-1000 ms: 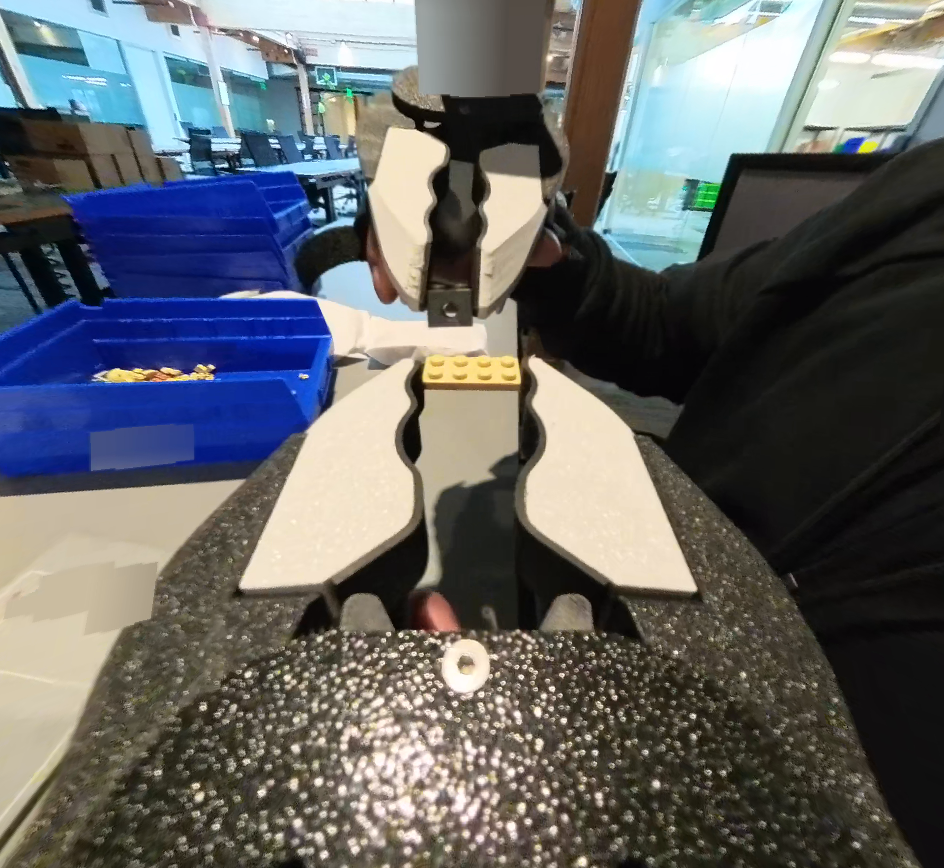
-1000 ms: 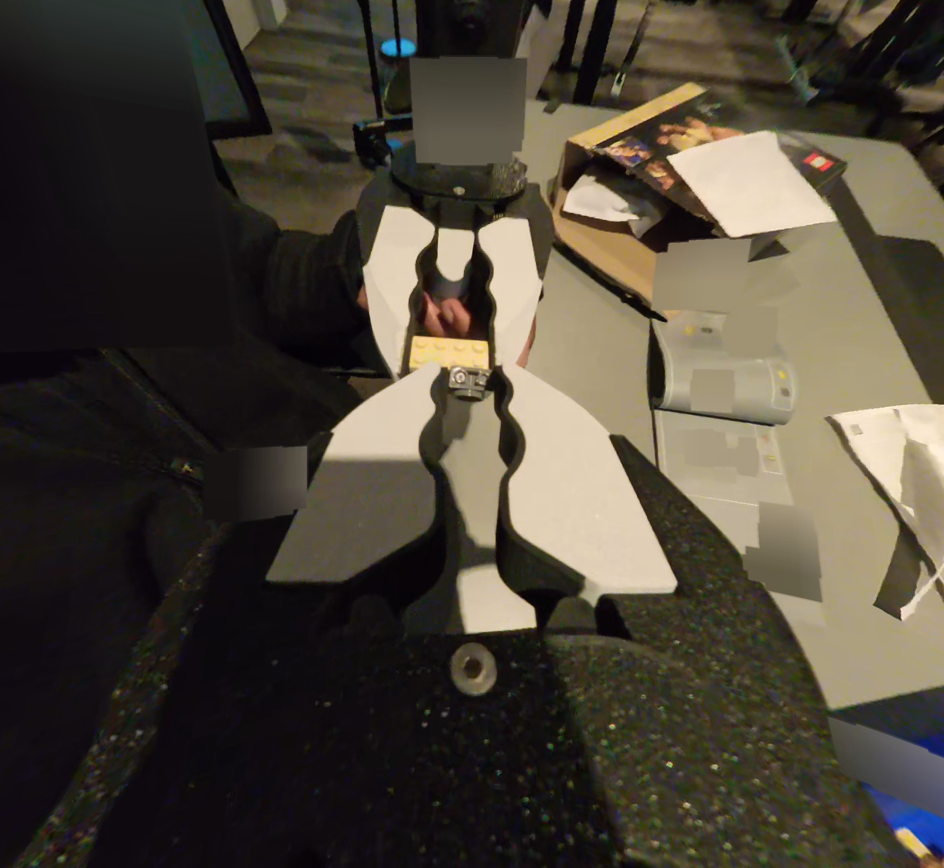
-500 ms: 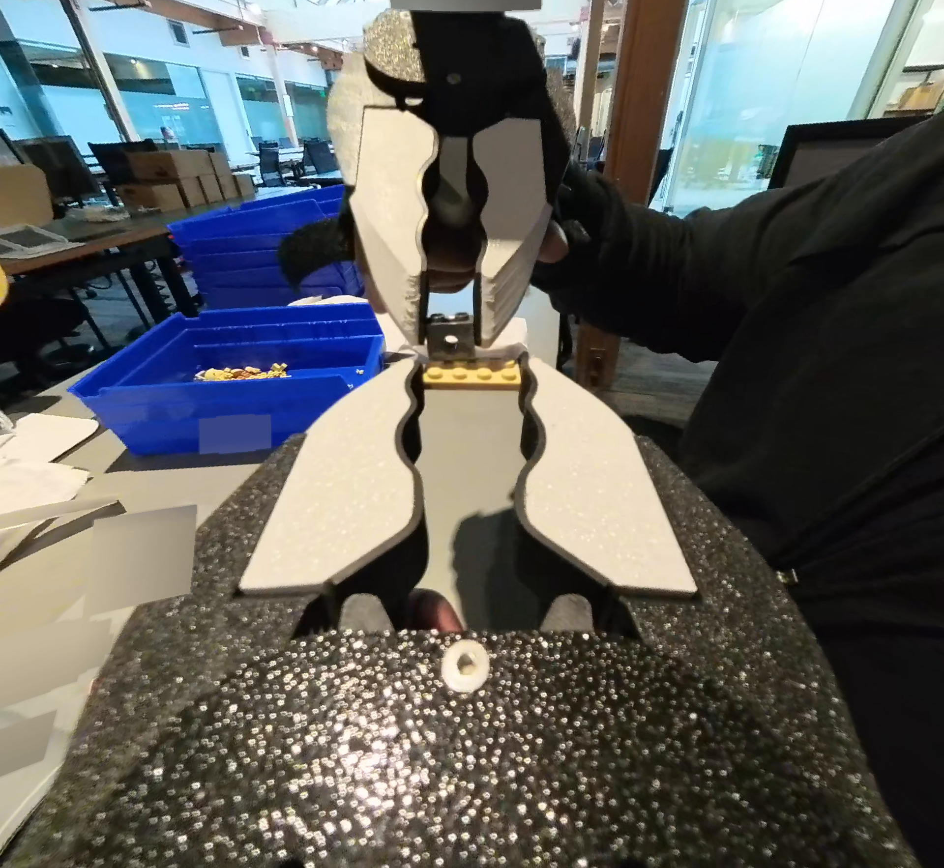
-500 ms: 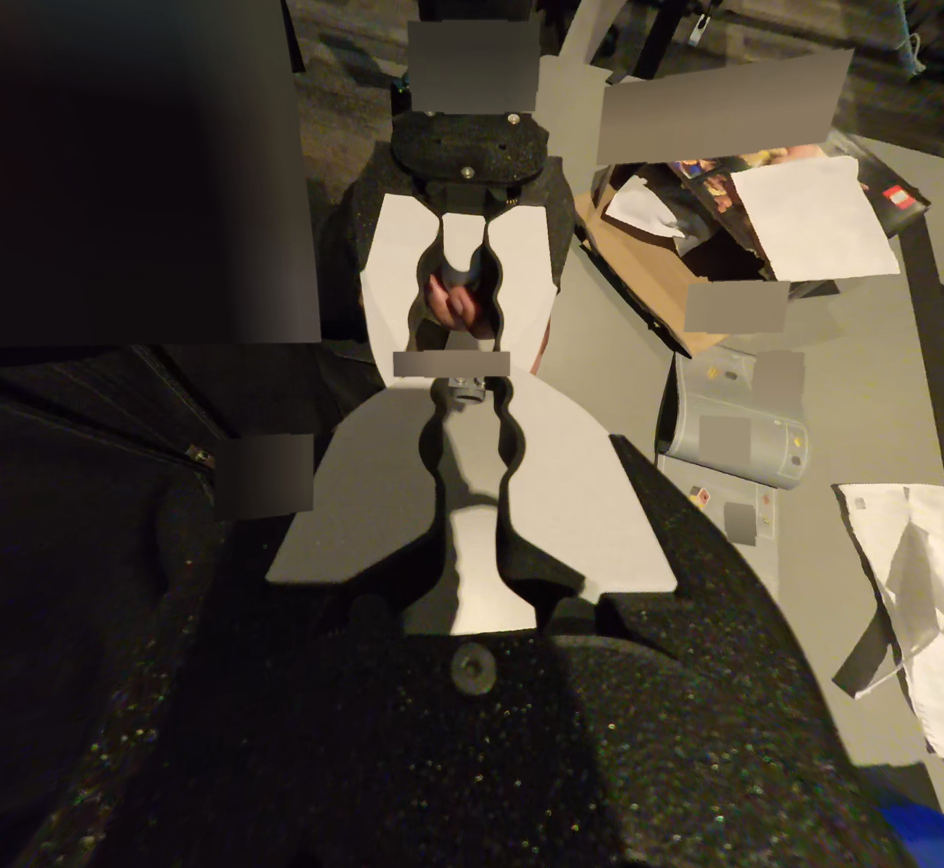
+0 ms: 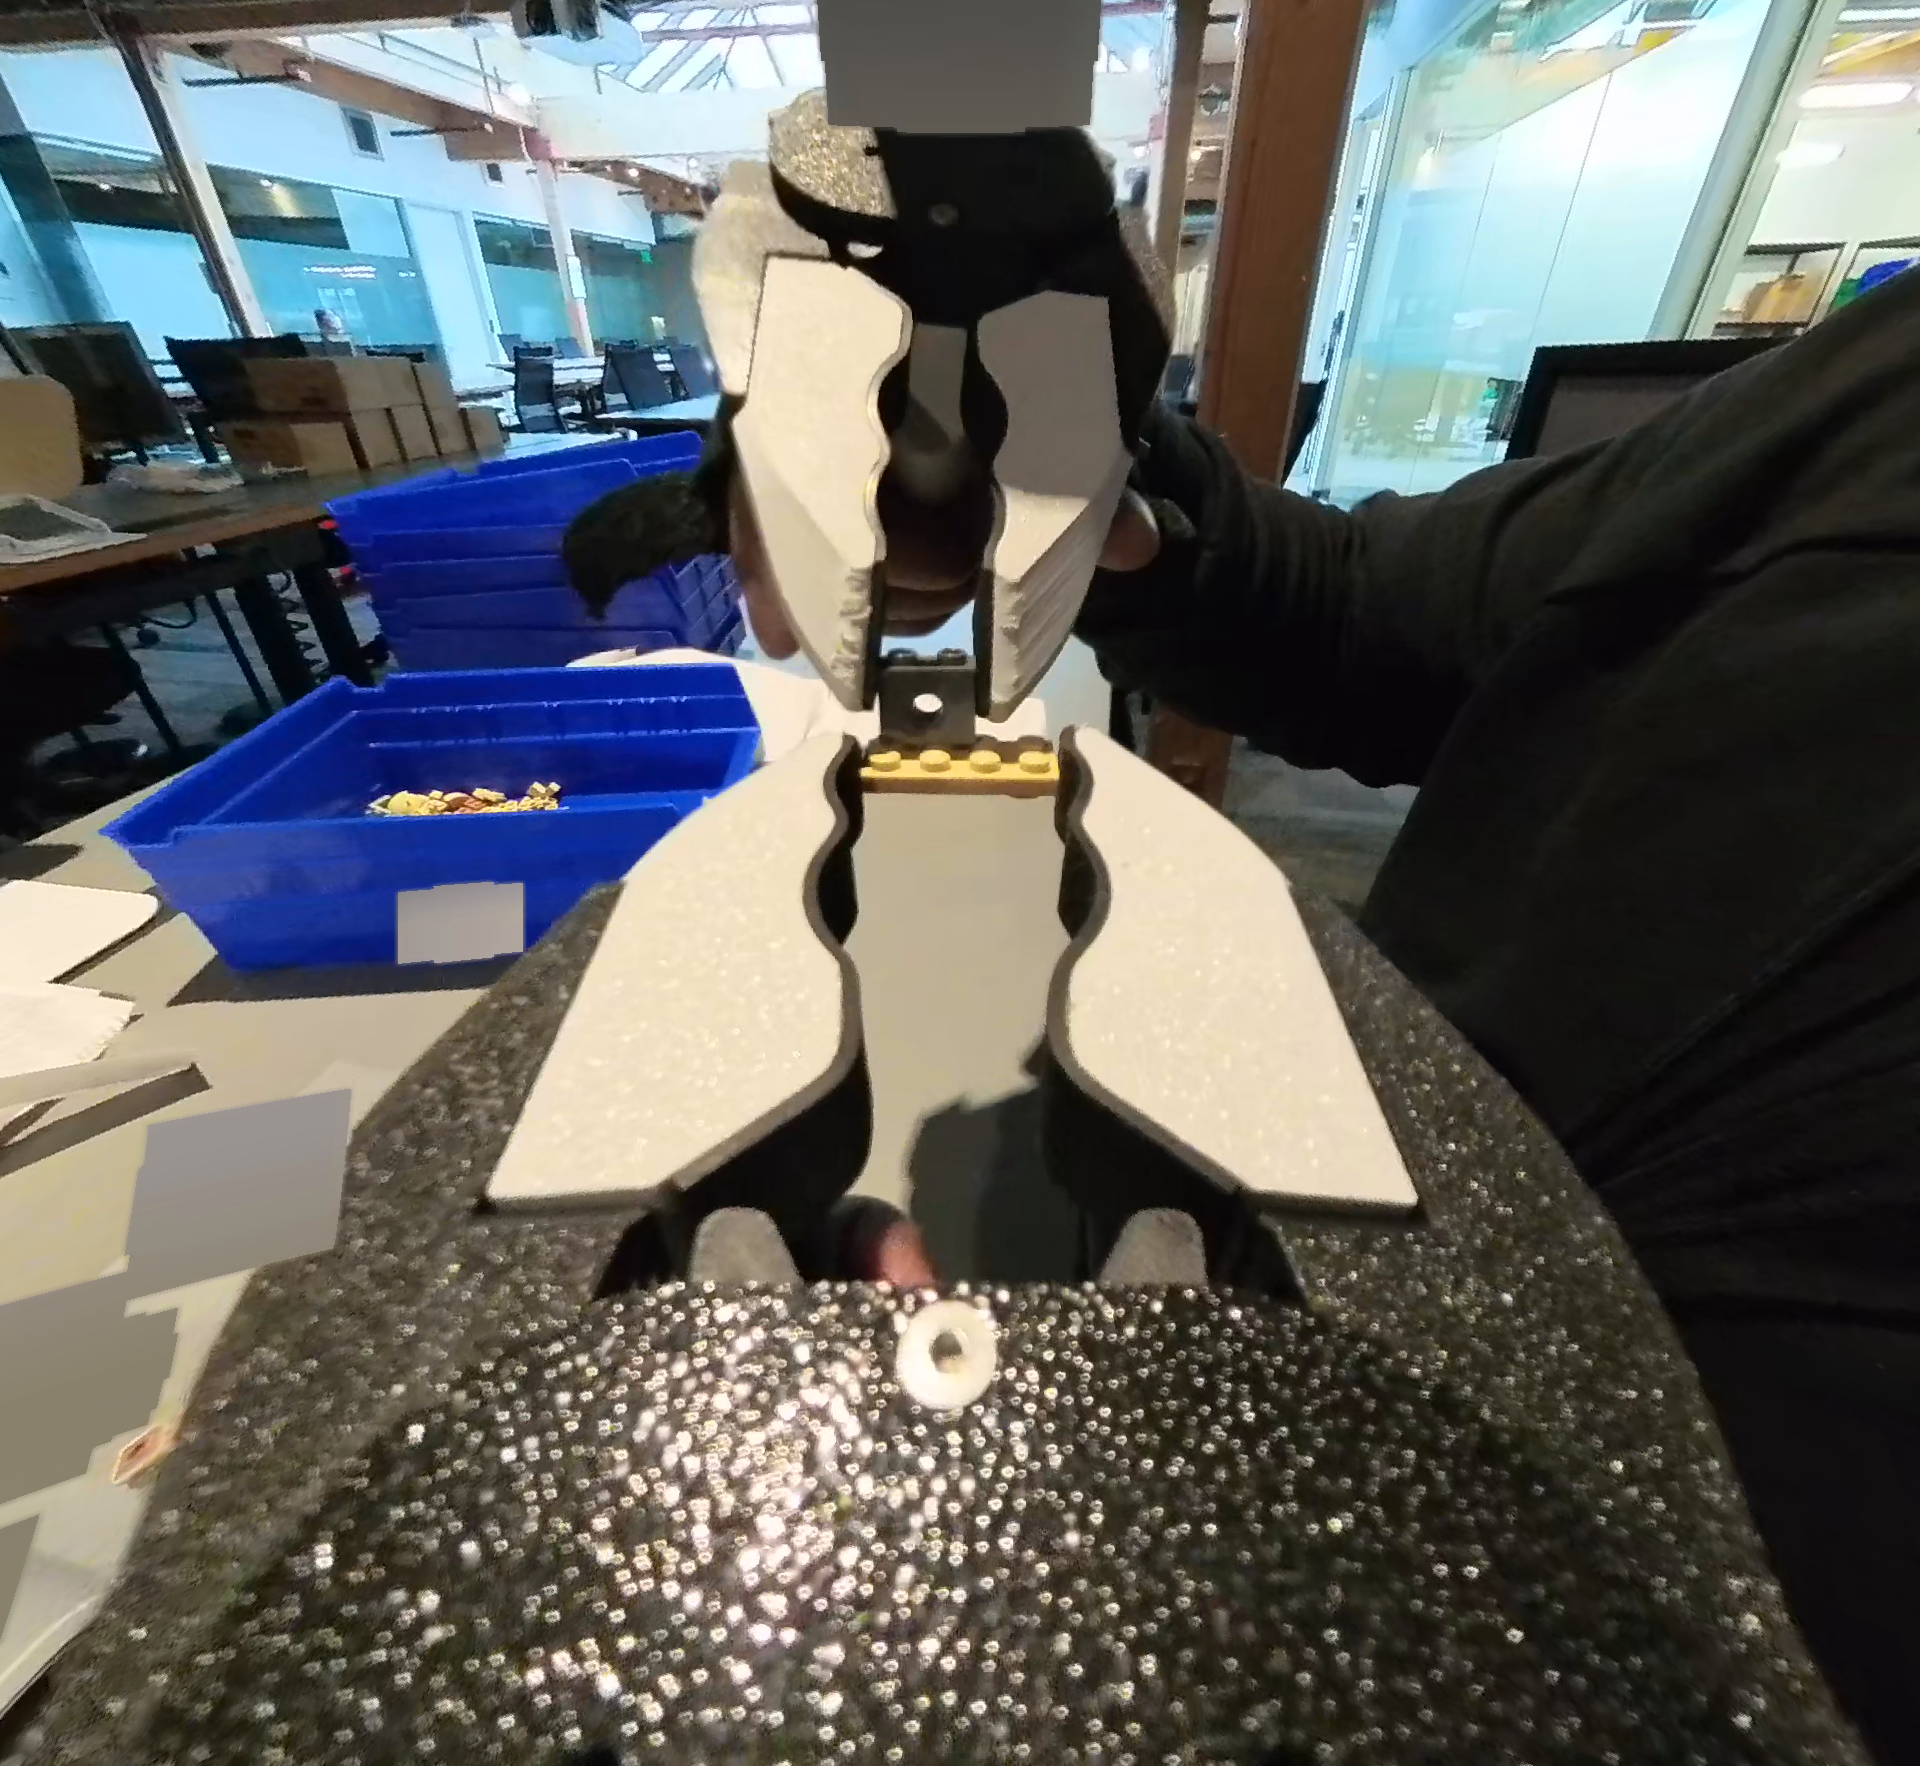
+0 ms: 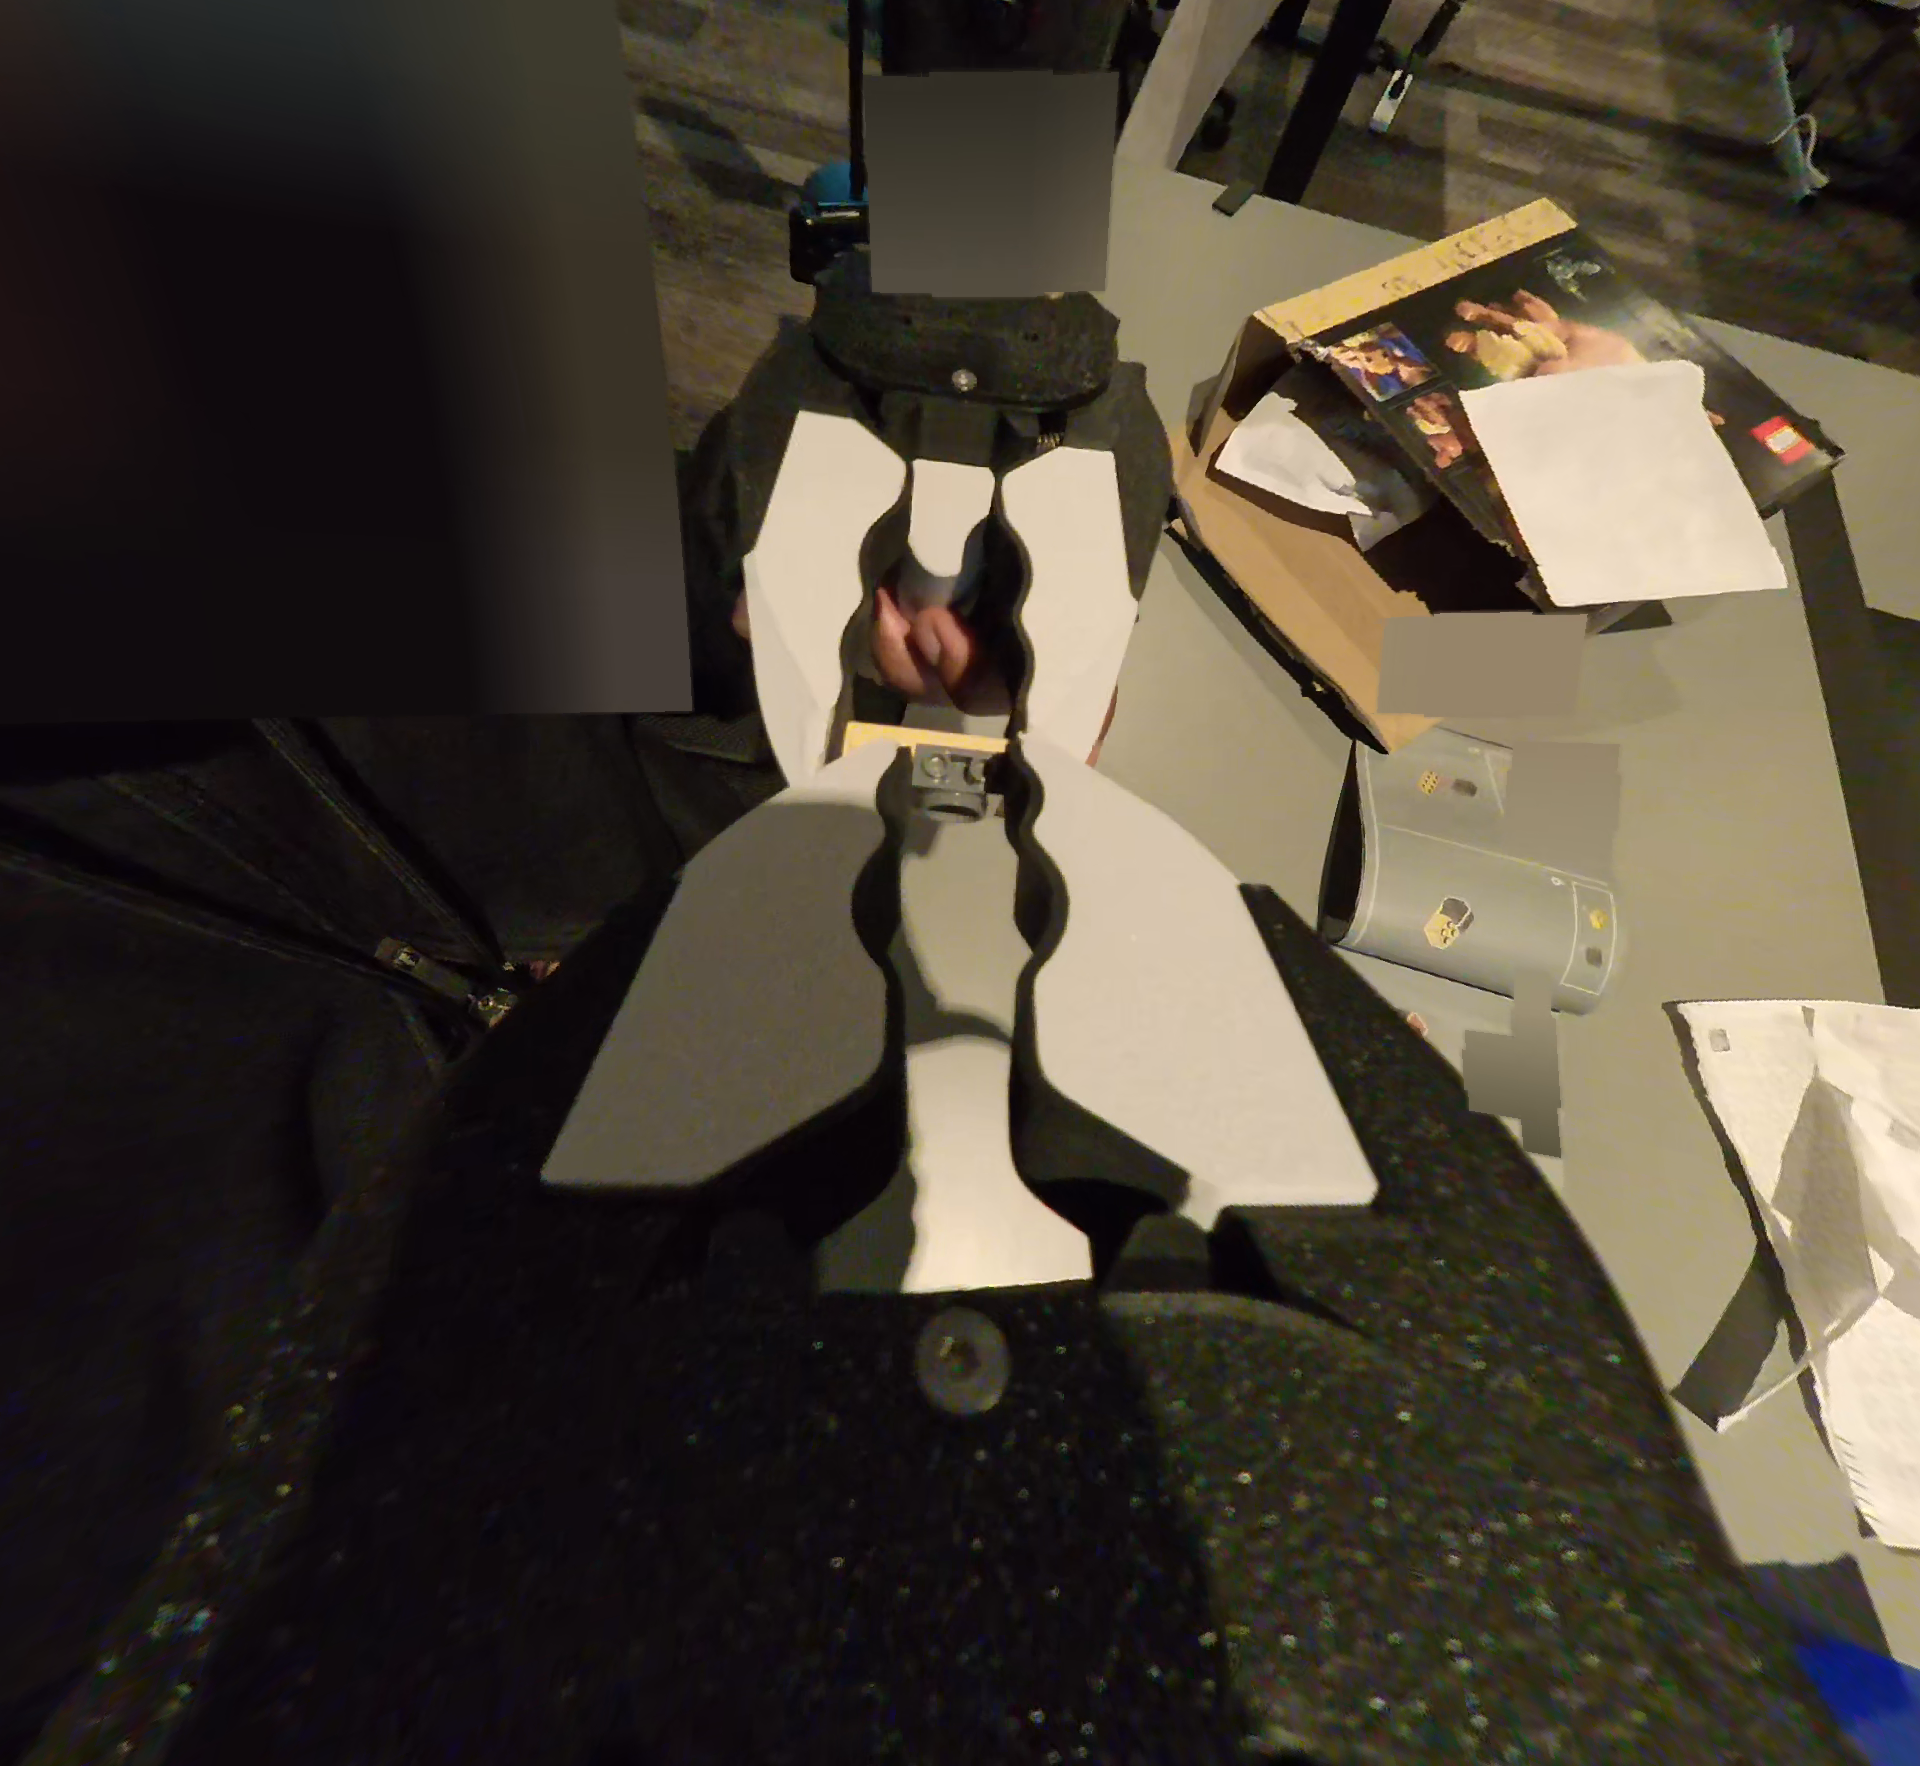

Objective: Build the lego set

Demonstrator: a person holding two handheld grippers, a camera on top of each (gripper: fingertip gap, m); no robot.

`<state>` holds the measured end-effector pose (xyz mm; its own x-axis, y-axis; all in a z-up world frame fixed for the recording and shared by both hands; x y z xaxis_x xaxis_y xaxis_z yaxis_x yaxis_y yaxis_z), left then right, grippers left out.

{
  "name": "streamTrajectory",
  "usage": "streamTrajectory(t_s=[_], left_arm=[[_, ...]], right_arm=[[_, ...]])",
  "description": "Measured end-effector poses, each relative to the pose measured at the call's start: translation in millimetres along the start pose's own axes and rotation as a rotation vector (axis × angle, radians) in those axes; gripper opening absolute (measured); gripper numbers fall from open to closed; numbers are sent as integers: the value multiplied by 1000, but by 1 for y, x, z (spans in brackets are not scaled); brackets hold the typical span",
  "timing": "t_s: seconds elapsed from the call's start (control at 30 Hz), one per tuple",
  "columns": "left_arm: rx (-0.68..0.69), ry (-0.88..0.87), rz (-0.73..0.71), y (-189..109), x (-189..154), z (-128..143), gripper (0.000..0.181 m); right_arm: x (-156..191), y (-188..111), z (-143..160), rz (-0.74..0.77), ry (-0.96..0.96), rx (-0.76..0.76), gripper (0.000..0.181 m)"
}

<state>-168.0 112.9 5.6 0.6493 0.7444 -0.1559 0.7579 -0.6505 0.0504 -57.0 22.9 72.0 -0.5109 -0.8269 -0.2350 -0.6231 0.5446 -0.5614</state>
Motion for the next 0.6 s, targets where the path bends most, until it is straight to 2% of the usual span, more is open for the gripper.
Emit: streamTrajectory(t_s=[0.3, 0.6], left_arm=[[-67, -31, 43, -1, 1, -3, 35], [-74, -31, 45, -2, 0, -4, 35]], right_arm=[[0, -3, -5, 15, 10, -21, 16], [1, -3, -8, 21, 1, -7, 16]])
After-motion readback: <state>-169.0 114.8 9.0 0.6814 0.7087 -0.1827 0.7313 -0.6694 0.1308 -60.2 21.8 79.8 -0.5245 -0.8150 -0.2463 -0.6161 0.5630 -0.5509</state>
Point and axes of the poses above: each gripper's, where its closed fingertips meet, y out along the fingers, z out of its underside, x = y × z across the jaws, the point moved 9 cm from there along -y, back along the fingers, and after that the axes turned 9 degrees about -y, right-handed, at the moved point
